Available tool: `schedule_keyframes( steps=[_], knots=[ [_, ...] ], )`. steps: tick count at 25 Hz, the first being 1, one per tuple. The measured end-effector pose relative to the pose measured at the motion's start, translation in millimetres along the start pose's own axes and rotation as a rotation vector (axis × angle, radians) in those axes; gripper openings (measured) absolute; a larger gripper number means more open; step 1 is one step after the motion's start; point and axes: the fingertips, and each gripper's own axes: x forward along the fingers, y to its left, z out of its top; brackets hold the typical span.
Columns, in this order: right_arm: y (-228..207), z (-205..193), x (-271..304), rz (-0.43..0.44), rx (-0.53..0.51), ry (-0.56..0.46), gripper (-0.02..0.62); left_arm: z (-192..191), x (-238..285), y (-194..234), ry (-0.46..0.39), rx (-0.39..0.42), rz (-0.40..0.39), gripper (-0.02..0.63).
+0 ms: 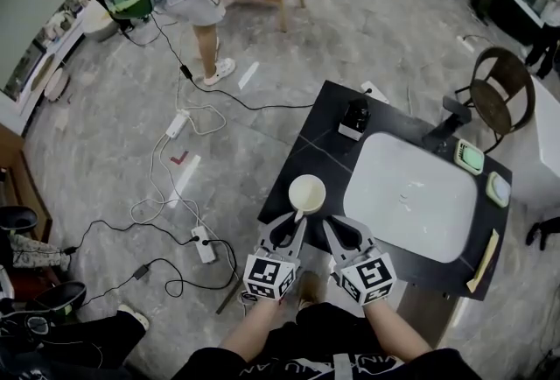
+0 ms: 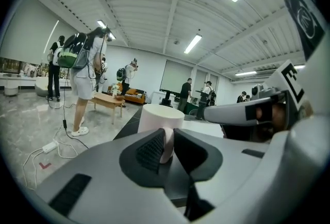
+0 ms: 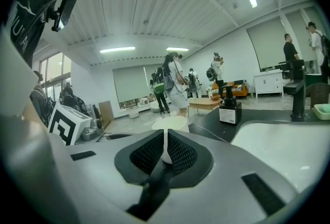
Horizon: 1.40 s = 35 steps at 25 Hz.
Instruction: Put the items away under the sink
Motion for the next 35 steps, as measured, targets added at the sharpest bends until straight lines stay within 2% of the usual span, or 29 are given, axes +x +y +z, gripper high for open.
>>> schedule_keyframes(
  steps=[5,11,20,23,30,35],
  knots=[
    [-5.6,12.3,2.8,-0.027,0.019,0.004,0.040,-3.0,-5.2,-11.4,0.000,0.004,-0.038,0.061],
    [-26.1,21.8,4.4,-0.110,0.074,0.026,0.041,-11.7,-9.5,-31.7,0.009,-0.023,-0.072,0.061],
    [-43.4,-5.4,1.0,-0.186,0.085,0.190,0.086,-21.5,-15.7,-62.6,0.025,0.000,-0.138,0.061],
    [-46.5,-15.6,0.7,-0.192,0.097,0.245,0.086,-23.4,-18.4,-67.7,0.024,0.000,-0.155,0.061],
    [-48.6,-19.4,5.6,-0.183,0.093,0.291,0.086,-25.2,-21.7,-72.1,0.017,-0.006,-0.170,0.063],
    [-49.1,-19.6,7.3,-0.186,0.055,0.332,0.072,-27.0,-23.9,-78.7,0.022,0.000,-0.194,0.058]
  ],
)
